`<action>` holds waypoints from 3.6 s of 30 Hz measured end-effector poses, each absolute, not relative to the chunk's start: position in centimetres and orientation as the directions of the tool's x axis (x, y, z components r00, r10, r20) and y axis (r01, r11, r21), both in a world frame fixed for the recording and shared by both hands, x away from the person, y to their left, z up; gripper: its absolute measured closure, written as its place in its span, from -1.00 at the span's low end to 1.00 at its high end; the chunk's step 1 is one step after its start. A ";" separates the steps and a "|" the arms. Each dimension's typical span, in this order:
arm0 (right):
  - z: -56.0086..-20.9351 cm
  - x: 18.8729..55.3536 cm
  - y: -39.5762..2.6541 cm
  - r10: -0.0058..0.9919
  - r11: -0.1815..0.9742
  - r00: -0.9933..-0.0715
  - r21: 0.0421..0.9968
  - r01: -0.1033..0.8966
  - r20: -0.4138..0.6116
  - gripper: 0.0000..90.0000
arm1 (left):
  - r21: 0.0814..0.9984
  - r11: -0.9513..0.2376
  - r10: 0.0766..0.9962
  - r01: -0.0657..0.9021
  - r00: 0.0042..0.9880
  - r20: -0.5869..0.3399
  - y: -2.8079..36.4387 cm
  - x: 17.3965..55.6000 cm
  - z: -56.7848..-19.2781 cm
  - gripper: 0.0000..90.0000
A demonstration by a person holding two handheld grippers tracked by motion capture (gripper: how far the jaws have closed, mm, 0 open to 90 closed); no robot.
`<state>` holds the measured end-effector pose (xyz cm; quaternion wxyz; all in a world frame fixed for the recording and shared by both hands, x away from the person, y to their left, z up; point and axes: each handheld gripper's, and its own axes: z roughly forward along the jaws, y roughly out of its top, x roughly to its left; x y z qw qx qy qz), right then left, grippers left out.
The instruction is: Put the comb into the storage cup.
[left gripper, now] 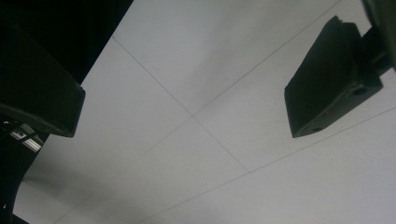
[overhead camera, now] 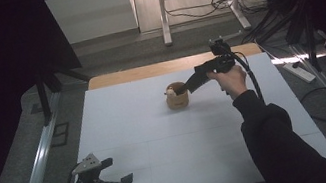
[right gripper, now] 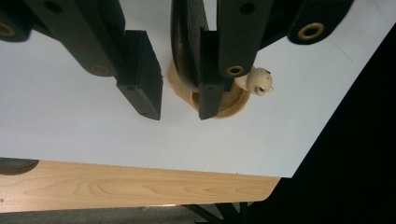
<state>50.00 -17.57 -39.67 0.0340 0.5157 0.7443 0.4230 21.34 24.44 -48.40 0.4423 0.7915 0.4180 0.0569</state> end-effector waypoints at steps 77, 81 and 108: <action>-39.7 44.0 -19.3 0.724 0.384 -0.684 0.772 0.507 0.089 -0.95 | 0.752 -0.259 0.712 0.606 0.646 -0.275 24.5 21.3 -48.3 -1.00; -39.8 43.5 -19.3 0.721 0.400 -0.689 0.773 0.492 0.066 -0.96 | 0.759 -0.245 0.722 0.604 0.636 -0.273 24.5 21.1 -48.3 -1.00; -41.7 40.4 -20.2 0.690 0.442 -0.723 0.773 0.456 0.032 -1.00 | 0.761 -0.246 0.727 0.601 0.633 -0.266 24.5 21.1 -48.2 -1.00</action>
